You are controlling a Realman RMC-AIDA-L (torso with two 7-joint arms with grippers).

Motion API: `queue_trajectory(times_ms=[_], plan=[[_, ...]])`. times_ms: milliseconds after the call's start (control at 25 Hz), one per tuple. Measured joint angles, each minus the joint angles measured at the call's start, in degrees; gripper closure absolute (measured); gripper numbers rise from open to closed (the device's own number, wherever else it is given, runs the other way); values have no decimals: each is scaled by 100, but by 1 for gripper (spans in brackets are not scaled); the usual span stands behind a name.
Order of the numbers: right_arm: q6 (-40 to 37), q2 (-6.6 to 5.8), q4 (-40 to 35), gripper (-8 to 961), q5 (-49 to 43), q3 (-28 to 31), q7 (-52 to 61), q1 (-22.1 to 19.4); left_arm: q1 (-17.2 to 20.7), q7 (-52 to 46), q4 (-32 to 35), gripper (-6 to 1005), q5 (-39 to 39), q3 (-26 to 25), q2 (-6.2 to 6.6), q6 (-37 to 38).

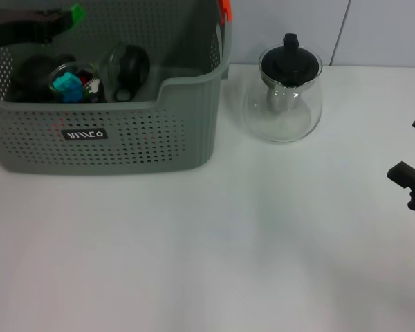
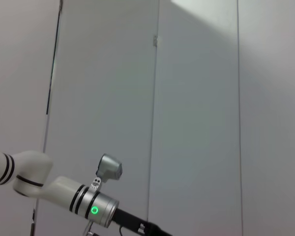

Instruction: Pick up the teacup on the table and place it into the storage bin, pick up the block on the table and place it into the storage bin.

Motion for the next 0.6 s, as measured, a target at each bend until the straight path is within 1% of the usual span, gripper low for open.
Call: queue_trajectory(times_ms=[200, 360, 400, 440, 520, 560, 600], plan=[[-10, 4, 2, 160, -17, 64, 0, -6, 23, -78, 56, 753, 4, 113, -16, -60], [-5, 9, 2, 159, -25, 64, 0, 3, 74, -78, 102, 675, -146, 45, -45, 191], [-4, 9, 2, 159, -21, 64, 0, 6, 106, -61, 112, 632, -259, 16, -60, 288], [-3, 9, 2, 159, -13, 64, 0, 10, 154, -5, 115, 589, -465, -25, -79, 431], [2, 13, 36, 158, -3, 67, 0, 28, 316, 284, 46, 502, -1138, -172, -139, 863], [4, 14, 63, 158, -1, 78, 0, 46, 409, 541, -50, 459, -1592, -259, -173, 1185], [4, 17, 127, 157, 1, 110, 1, 78, 528, 864, -214, 441, -2090, -345, -209, 1588]])
